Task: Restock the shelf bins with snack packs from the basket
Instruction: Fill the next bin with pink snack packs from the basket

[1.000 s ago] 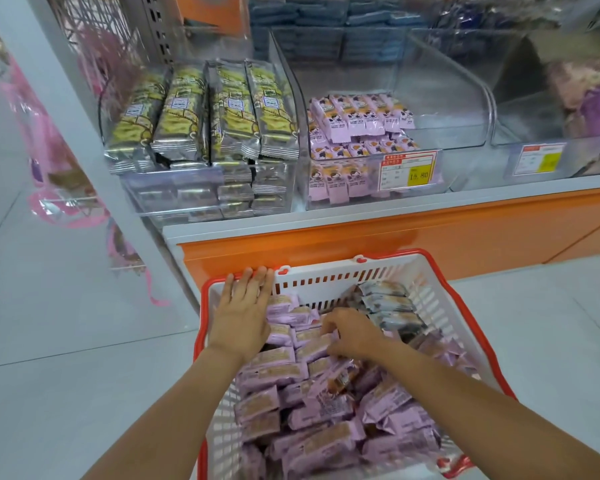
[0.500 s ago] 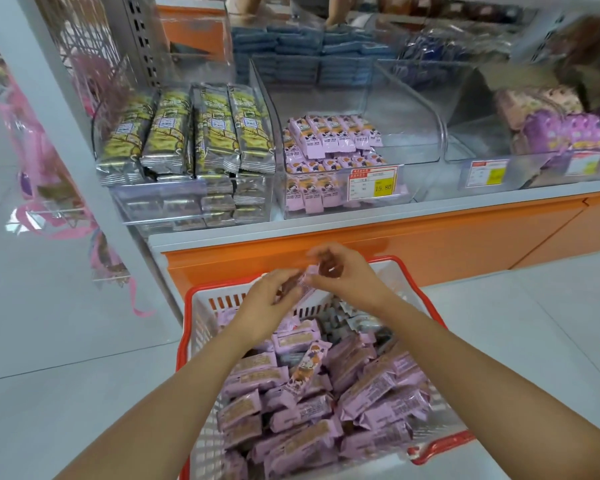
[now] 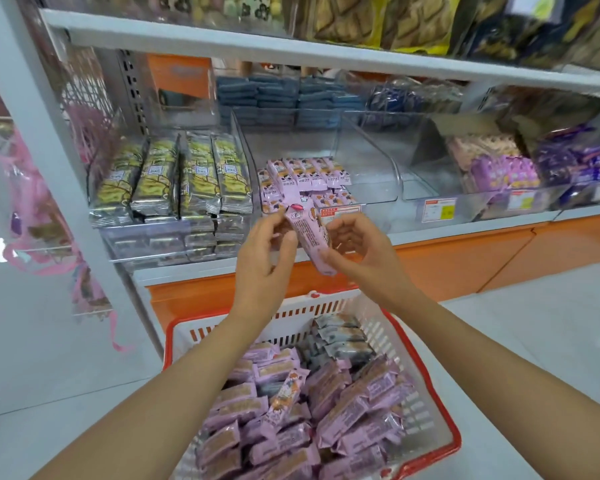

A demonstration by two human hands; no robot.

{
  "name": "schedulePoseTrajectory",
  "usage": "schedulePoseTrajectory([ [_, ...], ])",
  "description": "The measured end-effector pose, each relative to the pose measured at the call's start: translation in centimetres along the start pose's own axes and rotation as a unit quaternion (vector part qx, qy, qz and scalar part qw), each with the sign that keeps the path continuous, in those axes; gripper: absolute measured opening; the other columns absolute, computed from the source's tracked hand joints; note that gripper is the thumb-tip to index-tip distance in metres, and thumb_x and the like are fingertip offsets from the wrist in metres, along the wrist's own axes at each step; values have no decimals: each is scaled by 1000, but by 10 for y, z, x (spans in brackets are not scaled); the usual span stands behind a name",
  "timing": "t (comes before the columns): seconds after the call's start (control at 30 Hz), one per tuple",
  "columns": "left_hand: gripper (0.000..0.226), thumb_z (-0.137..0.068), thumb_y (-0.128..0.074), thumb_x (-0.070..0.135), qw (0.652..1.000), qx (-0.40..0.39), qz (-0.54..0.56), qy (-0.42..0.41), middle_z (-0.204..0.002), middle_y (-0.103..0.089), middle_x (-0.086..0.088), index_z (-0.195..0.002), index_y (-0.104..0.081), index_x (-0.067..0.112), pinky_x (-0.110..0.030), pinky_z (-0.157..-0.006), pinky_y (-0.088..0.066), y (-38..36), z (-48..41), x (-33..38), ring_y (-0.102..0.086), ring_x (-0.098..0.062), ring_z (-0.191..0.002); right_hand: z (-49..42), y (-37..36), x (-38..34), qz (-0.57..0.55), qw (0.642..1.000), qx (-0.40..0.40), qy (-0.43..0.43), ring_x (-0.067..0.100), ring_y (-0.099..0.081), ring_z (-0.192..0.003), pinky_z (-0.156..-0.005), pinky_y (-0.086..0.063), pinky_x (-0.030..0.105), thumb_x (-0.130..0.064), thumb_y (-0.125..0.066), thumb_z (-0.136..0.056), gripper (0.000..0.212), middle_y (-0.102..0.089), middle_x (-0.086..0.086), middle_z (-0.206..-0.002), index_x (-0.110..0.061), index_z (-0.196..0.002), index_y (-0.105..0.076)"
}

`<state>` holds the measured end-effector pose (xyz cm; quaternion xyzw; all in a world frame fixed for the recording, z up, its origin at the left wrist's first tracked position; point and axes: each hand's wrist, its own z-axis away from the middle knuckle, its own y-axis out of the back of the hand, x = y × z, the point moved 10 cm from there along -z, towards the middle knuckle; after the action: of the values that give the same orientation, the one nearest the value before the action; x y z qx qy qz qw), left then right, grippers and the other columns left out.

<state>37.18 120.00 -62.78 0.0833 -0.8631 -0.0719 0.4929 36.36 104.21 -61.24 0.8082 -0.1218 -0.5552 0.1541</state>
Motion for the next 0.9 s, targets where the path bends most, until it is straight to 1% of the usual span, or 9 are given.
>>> schedulePoseTrajectory([
  [0.03, 38, -98, -44, 30, 994, 39, -86, -55, -118, -61, -3, -126, -59, 11, -38, -98, -44, 11, -6, 14, -55, -16, -112, -9, 7, -6, 15, 1000, 15, 4, 20, -62, -90, -77, -55, 26, -11, -74, -85, 28, -65, 5, -101, -15, -108, -58],
  [0.1, 41, -93, -48, 19, 951, 95, -256, -148, -129, -56, -7, -132, -57, 10, -42, -108, -32, 25, -15, 37, -47, -25, -125, -33, 21, -14, 39, 998, 48, 5, 14, -60, -84, -74, -54, 23, -10, -74, -84, 26, -64, 3, -96, -12, -107, -60],
  [0.23, 58, -92, -40, 27, 858, 7, -489, -160, -157, -36, -10, -147, -43, 9, -49, -122, -6, 21, -31, 12, -24, -30, -148, -87, 28, -7, 64, 992, 97, -37, 6, -54, -66, -65, -51, 20, -14, -78, -81, 22, -59, -5, -78, -14, -99, -65],
  [0.3, 63, -93, -33, 30, 826, -32, -542, -152, -161, -27, -9, -151, -36, 9, -51, -123, -3, 20, -29, -7, -19, -29, -150, -114, 19, 0, 94, 990, 90, -54, 6, -53, -61, -62, -49, 21, -18, -79, -79, 21, -58, -6, -73, -14, -96, -67],
  [0.4, 67, -90, -36, 29, 799, -43, -578, -163, -163, -21, -9, -154, -29, 9, -52, -123, -2, 20, -29, -18, -18, -29, -151, -152, -2, 13, 153, 983, 74, -68, 9, -58, -60, -62, -50, 27, -23, -79, -80, 19, -61, -4, -69, -14, -93, -69],
  [0.47, 69, -87, -39, 26, 792, -30, -585, -171, -163, -22, -9, -154, -30, 9, -52, -123, -2, 20, -30, -19, -18, -28, -151, -175, -16, 20, 201, 975, 69, -71, 16, -62, -68, -68, -51, 31, -25, -79, -80, 18, -63, -1, -73, -14, -91, -69],
  [0.6, 68, -85, -41, 22, 798, -3, -574, -184, -160, -30, -8, -151, -37, 9, -51, -123, -6, 20, -31, -15, -27, -27, -147, -208, -48, 28, 284, 955, 53, -61, 17, -59, -77, -69, -44, 26, -21, -73, -82, 14, -67, 4, -82, -11, -91, -70],
  [0.8, 65, -86, -41, 23, 799, 7, -568, -196, -158, -33, -7, -150, -40, 10, -49, -123, -3, 21, -33, -17, -29, -26, -146, -233, -77, 46, 377, 923, 12, -79, 35, -63, -98, -81, -50, 36, -8, -59, -87, 16, -70, 20, -99, 0, -93, -71],
  [0.9, 64, -87, -42, 23, 795, 18, -570, -205, -158, -35, -7, -150, -39, 10, -48, -123, -2, 22, -34, -19, -30, -26, -145, -233, -80, 49, 384, 919, -2, -90, 33, -63, -95, -74, -45, 30, -3, -57, -89, 15, -69, 20, -97, 3, -92, -70],
])
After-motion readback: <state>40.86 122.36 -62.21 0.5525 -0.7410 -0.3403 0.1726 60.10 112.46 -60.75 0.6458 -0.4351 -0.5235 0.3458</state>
